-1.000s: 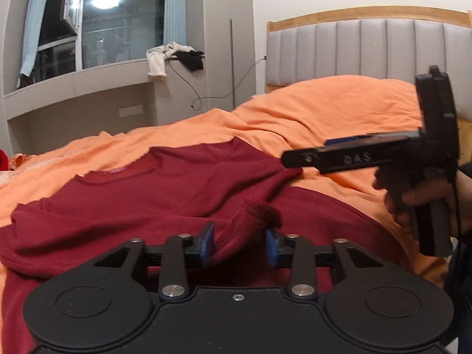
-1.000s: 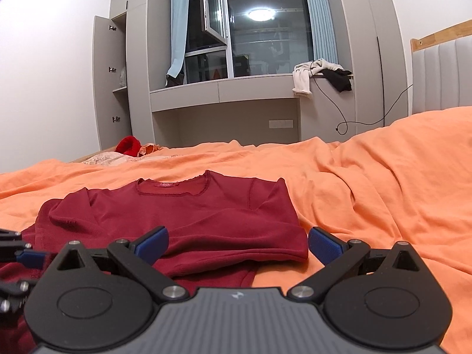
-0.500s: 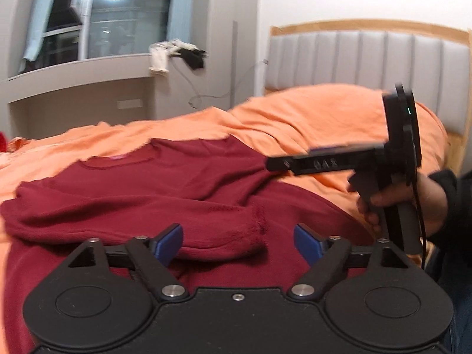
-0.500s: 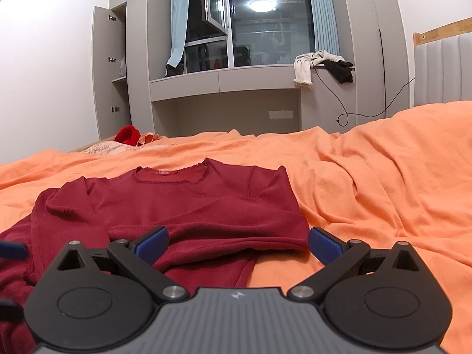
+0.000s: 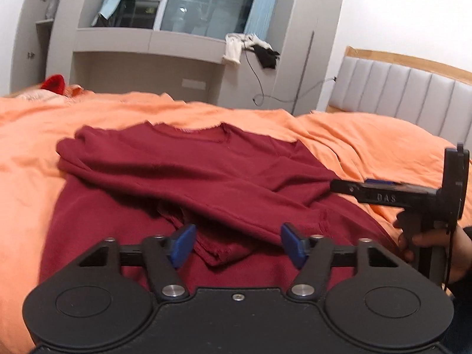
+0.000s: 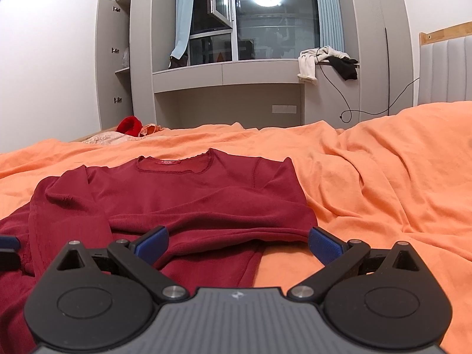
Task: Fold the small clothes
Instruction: 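Grasp the laid sleeve near the hem with the left tool and straighten it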
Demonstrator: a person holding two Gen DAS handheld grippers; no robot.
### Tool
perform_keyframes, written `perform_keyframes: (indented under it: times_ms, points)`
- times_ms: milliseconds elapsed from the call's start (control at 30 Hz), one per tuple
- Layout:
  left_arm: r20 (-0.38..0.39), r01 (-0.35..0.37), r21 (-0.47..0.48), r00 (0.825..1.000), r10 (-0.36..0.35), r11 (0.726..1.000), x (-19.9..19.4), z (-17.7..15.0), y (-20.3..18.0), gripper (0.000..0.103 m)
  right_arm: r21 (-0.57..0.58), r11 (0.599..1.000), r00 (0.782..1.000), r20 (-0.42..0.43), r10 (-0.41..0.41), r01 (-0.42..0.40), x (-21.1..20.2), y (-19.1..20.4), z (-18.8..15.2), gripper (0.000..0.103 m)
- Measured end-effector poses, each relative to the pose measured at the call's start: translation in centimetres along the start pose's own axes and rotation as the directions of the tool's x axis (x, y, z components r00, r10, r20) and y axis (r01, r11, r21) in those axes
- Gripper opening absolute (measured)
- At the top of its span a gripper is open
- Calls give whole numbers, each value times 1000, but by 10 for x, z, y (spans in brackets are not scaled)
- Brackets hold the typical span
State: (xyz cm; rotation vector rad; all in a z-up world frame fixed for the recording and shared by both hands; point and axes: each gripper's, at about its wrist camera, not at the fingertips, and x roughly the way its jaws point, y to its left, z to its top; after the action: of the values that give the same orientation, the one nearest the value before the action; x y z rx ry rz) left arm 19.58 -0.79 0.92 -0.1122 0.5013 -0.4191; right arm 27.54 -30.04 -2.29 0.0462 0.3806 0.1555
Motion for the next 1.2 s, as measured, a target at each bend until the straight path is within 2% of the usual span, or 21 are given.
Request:
perform_keyframes:
  times_ms: [100, 300, 367, 433, 533, 633, 733, 1033, 1200]
  points:
    - [-30, 3, 27, 1000, -3, 1000, 6, -4, -5, 49, 3, 1000, 1000, -5, 1, -1, 1, -1, 0, 103]
    - [-44, -45, 15, 998, 45, 999, 10, -8, -3, 46, -3, 1000, 1000, -4, 5, -5, 1, -1, -1, 103]
    - [-46, -58, 9, 997, 59, 998, 12, -8, -3, 37, -3, 1000, 1000, -6, 4, -4, 2, -1, -1, 103]
    - [-55, -87, 9, 995, 87, 996, 14, -8, -3, 12, -4, 1000, 1000, -7, 3, -3, 2, 0, -1, 103]
    - [-46, -91, -12, 995, 91, 996, 11, -9, -1, 6, -4, 1000, 1000, -6, 3, -3, 2, 0, -1, 103]
    - [-11, -84, 36, 996, 85, 996, 4, -10, -7, 4, -1, 1000, 1000, -6, 2, -2, 2, 0, -1, 103]
    - [-12, -74, 61, 997, 75, 995, 0, -15, -14, 3, -2, 1000, 1000, -7, 2, -2, 3, -1, -1, 103]
    - [-5, -53, 18, 999, 53, 998, -14, -26, -14, 3, -3, 1000, 1000, -7, 1, -1, 3, 0, -1, 103]
    - [-11, -55, 51, 998, 55, 997, -15, -31, -19, 3, -3, 1000, 1000, -8, 3, -3, 4, 0, -1, 103]
